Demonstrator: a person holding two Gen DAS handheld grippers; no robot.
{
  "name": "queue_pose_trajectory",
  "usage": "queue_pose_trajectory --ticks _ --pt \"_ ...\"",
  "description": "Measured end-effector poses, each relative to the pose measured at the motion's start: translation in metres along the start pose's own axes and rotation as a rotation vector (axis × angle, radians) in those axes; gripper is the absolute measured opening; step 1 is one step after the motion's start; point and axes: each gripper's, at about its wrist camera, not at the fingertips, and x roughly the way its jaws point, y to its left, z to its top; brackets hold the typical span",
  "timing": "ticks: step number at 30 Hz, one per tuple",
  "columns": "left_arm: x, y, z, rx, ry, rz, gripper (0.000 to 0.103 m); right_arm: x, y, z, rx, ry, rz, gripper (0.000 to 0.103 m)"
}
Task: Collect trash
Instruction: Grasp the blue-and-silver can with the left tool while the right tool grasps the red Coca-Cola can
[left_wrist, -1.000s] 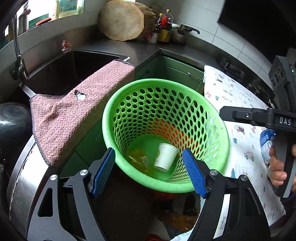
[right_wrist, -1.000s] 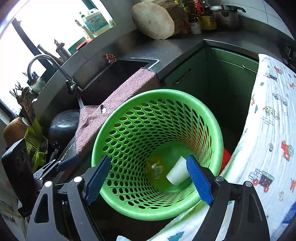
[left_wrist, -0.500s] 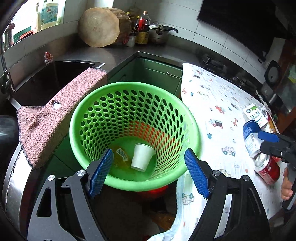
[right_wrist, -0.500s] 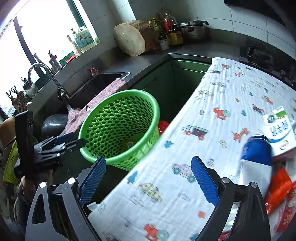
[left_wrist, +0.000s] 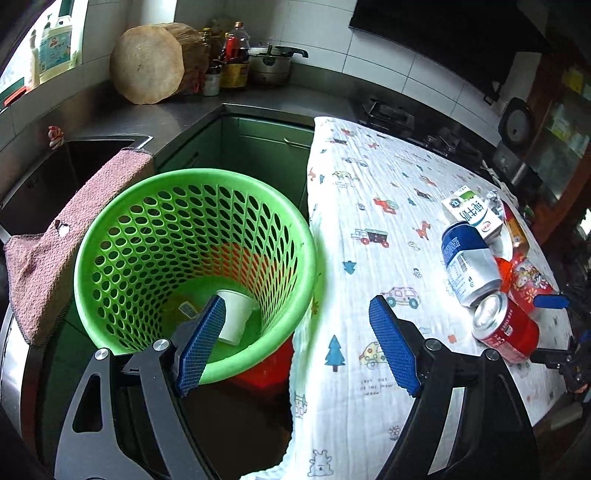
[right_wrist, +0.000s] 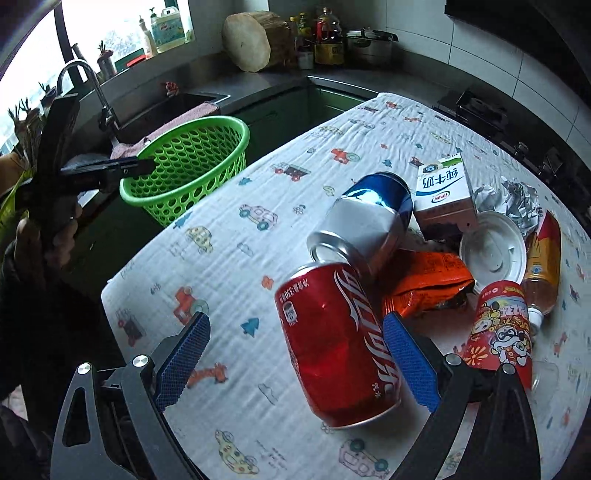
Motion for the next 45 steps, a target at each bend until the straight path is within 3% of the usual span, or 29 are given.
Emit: queue_pose_trajectory --ticks 16,19,23,37,45 --pt "0.017 -0.041 0.013 0.035 0.049 -0.042 0.082 0.043 0.001 0.002 -0.164 0.087 -0.085 0.091" --pt "0.025 -0.058 0.017 0.054 0.061 -0.060 0.082 0.046 0.000 -0.001 -0.183 0.089 -0.114 0.086" --pt "0.037 -0.082 0.024 0.074 0.084 -0.095 0.083 0.047 -0.008 -0.005 -0.152 0.088 -0.117 0.071" --pt "0.091 -0.176 0.040 0.145 0.189 -0.197 0.087 0.017 -0.021 -0.045 0.019 0.030 -0.020 0.069" --pt "0.122 -0.205 0.045 0.143 0.258 -0.185 0.094 0.008 -0.022 -0.060 0.063 0.015 0.001 0.069"
